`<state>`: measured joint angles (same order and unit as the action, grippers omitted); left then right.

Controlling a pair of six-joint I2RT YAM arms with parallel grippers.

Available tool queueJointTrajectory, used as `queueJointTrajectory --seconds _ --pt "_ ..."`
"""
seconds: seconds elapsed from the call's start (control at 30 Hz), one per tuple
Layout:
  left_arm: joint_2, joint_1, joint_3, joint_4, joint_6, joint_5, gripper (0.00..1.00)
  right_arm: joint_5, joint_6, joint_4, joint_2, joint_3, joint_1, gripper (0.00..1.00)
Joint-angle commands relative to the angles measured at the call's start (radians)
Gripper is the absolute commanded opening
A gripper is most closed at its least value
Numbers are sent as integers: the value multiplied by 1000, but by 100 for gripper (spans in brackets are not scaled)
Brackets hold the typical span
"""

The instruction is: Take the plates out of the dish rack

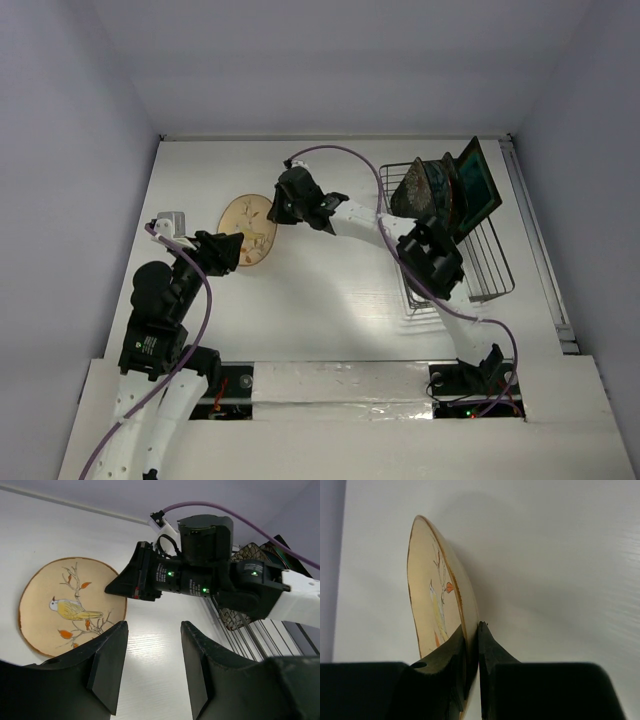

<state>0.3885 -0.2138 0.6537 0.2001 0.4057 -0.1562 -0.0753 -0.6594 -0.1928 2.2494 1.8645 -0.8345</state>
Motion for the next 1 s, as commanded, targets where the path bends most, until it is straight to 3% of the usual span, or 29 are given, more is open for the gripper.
queueJointTrajectory --seconds 0.0,0.2,0.37,0.53,0.77,0.97 --pt "-7 4 24 -33 2 -3 43 52 -180 263 -28 124 3 0" --pt "-7 4 23 -34 2 -9 43 52 -295 247 88 137 -8 1" --pt "-7 4 21 -36 2 -13 43 68 -345 259 139 125 -8 32" --pt "-5 4 20 -36 2 -14 43 129 -381 296 162 124 -8 51" --pt "-4 4 20 -41 2 -22 43 75 -315 242 95 65 -8 94" --pt "-4 4 18 -41 2 -22 43 -70 -157 113 -20 58 -8 100"
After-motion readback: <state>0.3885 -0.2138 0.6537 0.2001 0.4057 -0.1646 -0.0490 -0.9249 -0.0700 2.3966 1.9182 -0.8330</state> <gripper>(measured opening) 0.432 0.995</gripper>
